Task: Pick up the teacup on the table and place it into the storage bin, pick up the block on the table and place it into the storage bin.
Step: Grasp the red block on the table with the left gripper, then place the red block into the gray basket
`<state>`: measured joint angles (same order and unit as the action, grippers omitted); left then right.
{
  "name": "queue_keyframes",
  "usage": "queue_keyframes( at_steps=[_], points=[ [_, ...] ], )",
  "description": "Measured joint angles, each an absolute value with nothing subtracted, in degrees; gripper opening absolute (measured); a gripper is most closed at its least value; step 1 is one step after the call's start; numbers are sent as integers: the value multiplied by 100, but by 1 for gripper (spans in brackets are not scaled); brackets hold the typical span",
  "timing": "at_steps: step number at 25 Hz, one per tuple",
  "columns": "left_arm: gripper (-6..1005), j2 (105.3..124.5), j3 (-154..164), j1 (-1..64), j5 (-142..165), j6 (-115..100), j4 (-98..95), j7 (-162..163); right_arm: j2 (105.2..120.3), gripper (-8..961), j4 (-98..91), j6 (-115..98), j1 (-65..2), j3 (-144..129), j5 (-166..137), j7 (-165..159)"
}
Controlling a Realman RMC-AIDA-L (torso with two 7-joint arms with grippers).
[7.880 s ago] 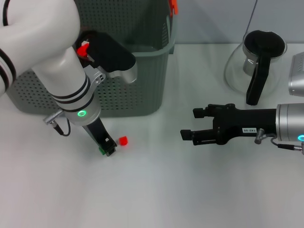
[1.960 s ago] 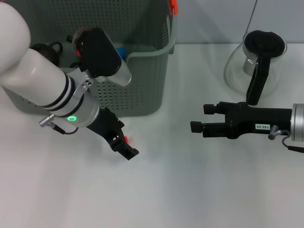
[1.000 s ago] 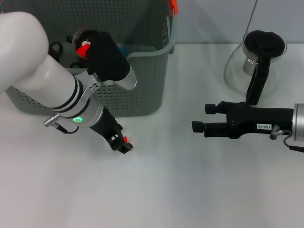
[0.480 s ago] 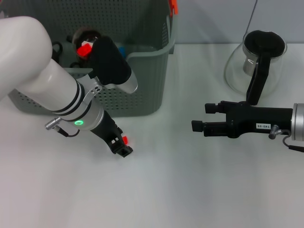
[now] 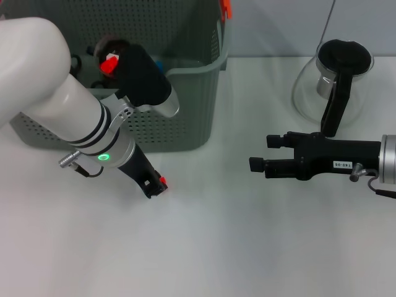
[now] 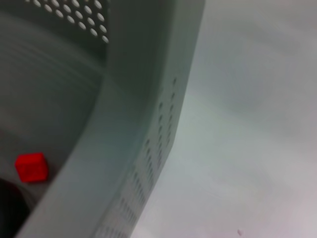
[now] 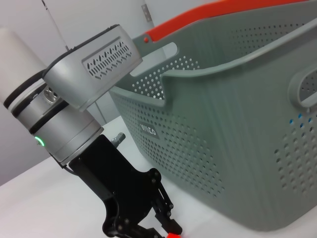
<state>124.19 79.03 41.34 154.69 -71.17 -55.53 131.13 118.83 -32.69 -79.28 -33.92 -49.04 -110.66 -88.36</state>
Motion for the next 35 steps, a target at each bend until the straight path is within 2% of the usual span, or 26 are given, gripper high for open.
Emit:
queue_keyframes(
  at_steps=[1,6,9,19,25,29,35],
  points=[
    [460,12420,7927,4136,15472,-7119,-5553,13113,11883,911,-3270,-7928,-3392,-4904,-11066,-8820],
    [225,12435,8019,4144,15474,-7120,-5562,13129,11883,911,-3269,-7930,-3393,-4911,-11065,-8797],
    [148,12437,8018,4129,15478,-7207,-5637,13165,11883,911,-3269,-7940,-3388,-4913,-11065,-8793],
    [130,12462,7759,3516,14874,-7989,-6893,13115,11870,912,-3269,-7930,-3341,-4913,-11064,-8704],
    [107,12436,6516,3206,13994,-8810,-7244,12719,11848,912,-3269,-7943,-3325,-4913,-11064,-8639],
    [107,12398,5631,3125,13515,-9572,-7478,12466,11817,912,-3270,-7964,-3323,-4913,-11063,-8639],
    [106,12230,4518,3138,12960,-10244,-7473,12301,11812,912,-3276,-7973,-3322,-4926,-11066,-8633]
  ],
)
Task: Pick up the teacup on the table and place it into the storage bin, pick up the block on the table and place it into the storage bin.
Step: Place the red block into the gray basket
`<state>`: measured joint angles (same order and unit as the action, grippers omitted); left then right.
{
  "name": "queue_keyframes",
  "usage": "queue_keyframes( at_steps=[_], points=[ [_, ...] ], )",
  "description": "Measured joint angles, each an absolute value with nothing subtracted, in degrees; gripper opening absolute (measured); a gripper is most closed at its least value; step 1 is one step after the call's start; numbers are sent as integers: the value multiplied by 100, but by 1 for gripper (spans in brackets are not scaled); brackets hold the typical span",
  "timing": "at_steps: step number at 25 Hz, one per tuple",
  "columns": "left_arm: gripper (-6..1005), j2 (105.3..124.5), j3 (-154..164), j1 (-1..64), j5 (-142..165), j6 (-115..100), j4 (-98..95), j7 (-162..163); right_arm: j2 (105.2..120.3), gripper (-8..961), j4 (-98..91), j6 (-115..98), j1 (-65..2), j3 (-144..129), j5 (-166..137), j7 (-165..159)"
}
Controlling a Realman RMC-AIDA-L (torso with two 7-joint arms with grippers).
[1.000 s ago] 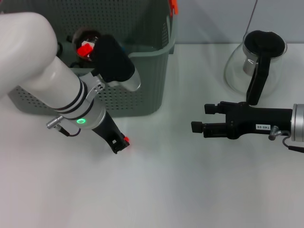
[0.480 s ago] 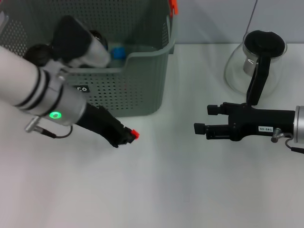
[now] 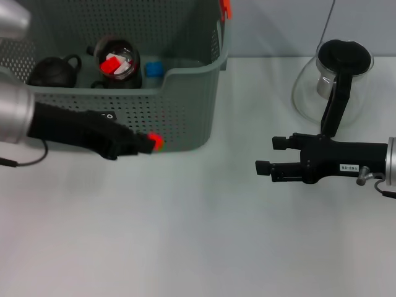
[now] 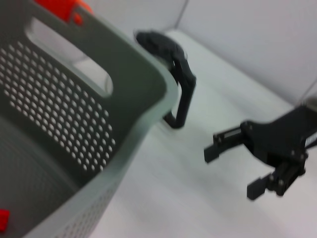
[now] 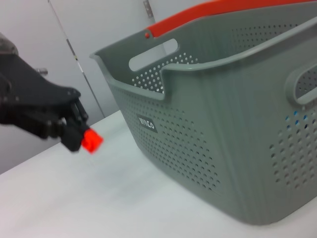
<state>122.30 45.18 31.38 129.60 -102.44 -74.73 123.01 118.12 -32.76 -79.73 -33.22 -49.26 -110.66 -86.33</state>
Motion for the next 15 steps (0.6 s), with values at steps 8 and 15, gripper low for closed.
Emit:
queue_keyframes(
  at_steps=[8,15],
  points=[
    [107,11807,3366,3565,12324,-11040,-7782,12312,11788,911,-3279,-7997,-3311,-4948,-11071,-8636],
    [118,11454,3136,4192,13030,-9540,-7096,12386,11795,911,-3276,-8033,-3318,-4960,-11075,-8656]
  ],
)
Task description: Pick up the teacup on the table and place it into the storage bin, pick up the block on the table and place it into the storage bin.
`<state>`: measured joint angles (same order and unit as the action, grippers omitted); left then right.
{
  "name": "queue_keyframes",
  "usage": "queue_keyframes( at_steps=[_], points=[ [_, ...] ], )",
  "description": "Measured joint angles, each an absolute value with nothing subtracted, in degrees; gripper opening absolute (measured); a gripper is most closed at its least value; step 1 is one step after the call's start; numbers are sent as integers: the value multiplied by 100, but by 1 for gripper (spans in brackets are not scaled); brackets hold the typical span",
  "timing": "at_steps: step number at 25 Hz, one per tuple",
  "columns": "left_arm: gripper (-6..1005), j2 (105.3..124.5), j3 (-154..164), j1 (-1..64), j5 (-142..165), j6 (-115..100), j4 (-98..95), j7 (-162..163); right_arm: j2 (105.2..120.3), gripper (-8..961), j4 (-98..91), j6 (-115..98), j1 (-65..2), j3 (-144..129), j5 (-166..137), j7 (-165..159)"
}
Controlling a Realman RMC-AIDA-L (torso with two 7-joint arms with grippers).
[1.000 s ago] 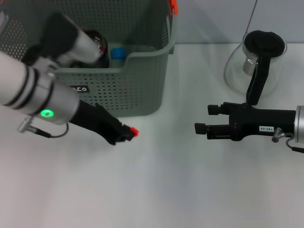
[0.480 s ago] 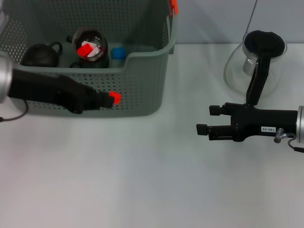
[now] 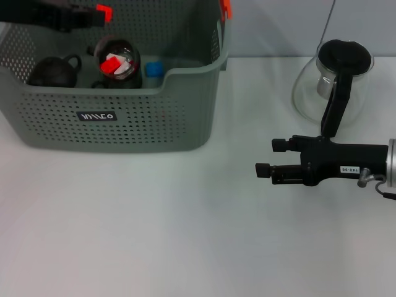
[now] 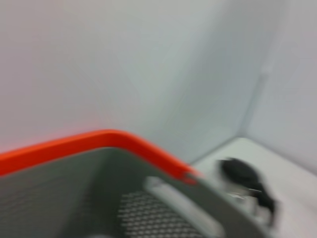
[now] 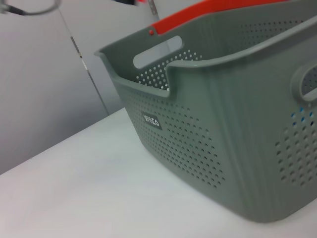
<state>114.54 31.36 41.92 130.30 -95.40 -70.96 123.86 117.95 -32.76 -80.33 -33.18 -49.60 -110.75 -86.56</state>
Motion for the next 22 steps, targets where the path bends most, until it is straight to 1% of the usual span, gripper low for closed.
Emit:
queue_keyframes(
  at_steps=[6,10,11,13,16,18,20,22],
  points=[
    [182,11466,3399,4257,13239,-7935,-6146,12366,11838,912,-3295,-8051,-3409,-4918,-11042,-8697],
    [224,11508,3384,4181,13144,-7610,-6035,12348,11859,911,-3316,-8042,-3496,-4911,-11032,-8683],
    [235,11589,3340,3996,12734,-7743,-6280,12285,11859,911,-3319,-8050,-3516,-4909,-11030,-8675],
    [326,11665,3332,3797,12329,-7930,-6495,12178,11860,911,-3322,-8115,-3546,-4906,-10993,-8620],
    [463,11867,3261,3226,10982,-8665,-6762,11555,11861,911,-3324,-8292,-3550,-4904,-10884,-8437],
    [690,12001,3136,2863,10071,-9473,-6607,10838,11864,912,-3324,-8384,-3551,-4911,-10857,-8367],
    [728,12086,3016,2610,9547,-10289,-6285,10155,11867,912,-3321,-8455,-3558,-4929,-10858,-8321],
    [765,12112,2987,2519,9459,-10657,-6127,9836,11871,912,-3296,-8535,-3587,-4953,-10879,-8206]
  ],
)
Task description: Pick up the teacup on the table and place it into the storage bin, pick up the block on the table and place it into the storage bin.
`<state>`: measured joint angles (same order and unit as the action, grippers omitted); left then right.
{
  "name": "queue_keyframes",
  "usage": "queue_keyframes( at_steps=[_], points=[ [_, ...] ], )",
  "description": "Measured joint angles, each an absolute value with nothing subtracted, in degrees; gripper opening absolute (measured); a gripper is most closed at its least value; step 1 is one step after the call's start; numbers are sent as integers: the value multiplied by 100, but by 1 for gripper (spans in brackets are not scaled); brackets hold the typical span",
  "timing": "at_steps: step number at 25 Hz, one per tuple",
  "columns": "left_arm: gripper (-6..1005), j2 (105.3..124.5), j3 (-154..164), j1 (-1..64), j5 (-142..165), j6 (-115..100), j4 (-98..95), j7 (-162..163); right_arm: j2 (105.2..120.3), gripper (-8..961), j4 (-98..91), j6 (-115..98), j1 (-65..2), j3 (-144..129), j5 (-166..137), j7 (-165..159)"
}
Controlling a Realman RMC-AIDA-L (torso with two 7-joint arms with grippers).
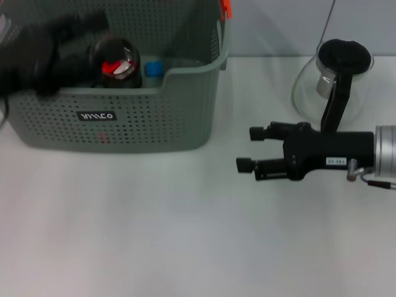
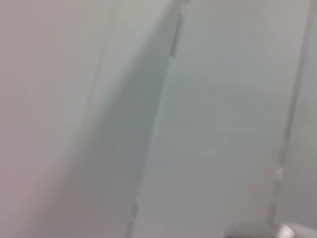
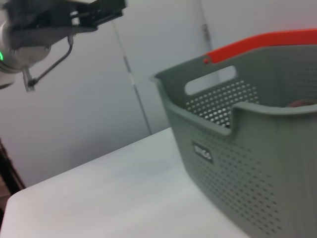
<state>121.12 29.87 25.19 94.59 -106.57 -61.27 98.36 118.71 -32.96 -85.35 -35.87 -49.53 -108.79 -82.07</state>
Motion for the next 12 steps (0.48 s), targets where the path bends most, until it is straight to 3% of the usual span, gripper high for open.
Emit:
queue_keyframes(
  at_steps=[6,12],
  points=[
    [878,12377,3192,2021,10985,-11080,-5869,8641,11968,912,-3233,-8480,-3677,-5145,-10911,-7773],
    [934,12374,3144,2008,11984,-10474,-5325,8201,12016,911,-2886,-8175,-3939,-5441,-10915,-7327]
  ],
)
